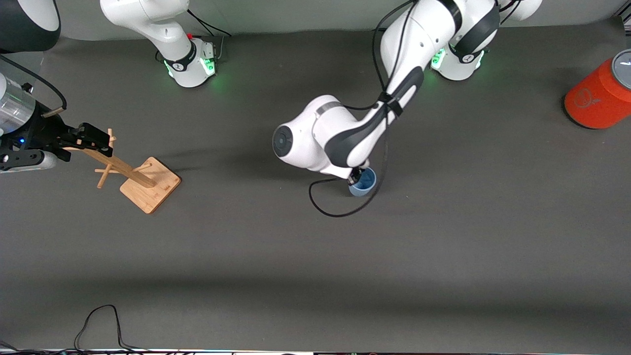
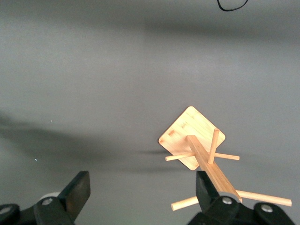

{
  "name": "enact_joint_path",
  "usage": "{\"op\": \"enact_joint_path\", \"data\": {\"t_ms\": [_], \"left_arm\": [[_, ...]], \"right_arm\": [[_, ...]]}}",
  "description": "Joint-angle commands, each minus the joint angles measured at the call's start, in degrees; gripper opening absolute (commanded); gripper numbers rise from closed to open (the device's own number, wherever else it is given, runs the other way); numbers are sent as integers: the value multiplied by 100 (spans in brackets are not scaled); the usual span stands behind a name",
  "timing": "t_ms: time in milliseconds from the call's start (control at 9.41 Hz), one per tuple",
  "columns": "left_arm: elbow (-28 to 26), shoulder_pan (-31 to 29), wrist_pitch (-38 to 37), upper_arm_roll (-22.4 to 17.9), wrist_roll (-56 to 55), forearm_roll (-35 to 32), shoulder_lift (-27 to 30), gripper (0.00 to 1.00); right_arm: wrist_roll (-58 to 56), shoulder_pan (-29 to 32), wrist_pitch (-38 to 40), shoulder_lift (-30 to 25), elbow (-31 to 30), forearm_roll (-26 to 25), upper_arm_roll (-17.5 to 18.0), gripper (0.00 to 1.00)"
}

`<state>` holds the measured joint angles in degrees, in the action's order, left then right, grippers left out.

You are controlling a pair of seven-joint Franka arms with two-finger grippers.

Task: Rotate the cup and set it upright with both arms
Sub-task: 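Rotate the cup upright with the left gripper and set it down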

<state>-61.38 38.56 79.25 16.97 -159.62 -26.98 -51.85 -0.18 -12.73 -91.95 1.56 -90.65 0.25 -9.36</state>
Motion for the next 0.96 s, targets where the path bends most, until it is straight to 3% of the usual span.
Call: {"op": "enact_joint_path", "data": {"t_ms": [0,212,319,425,531,850], "left_arm": [[-199,204,143,8,-1089,-10,-27,0],[-269,222,283,8,-1028,-9,-70,14],[-304,222,310,8,-993,-27,-71,32],[-313,326,302,8,-592,-27,-71,99],[-304,327,310,8,-336,-18,-62,100],[-182,301,179,43,420,306,96,100]], "right_arm": [[-35,-90,116,-86,47,-60,-74,100],[-26,-90,230,-77,30,-7,-74,100],[-26,-125,248,-68,30,10,-66,100],[-69,-125,327,-60,30,71,-48,100],[-35,-125,475,-77,12,516,-65,100],[-114,-116,547,-33,3,643,-66,100]]}}
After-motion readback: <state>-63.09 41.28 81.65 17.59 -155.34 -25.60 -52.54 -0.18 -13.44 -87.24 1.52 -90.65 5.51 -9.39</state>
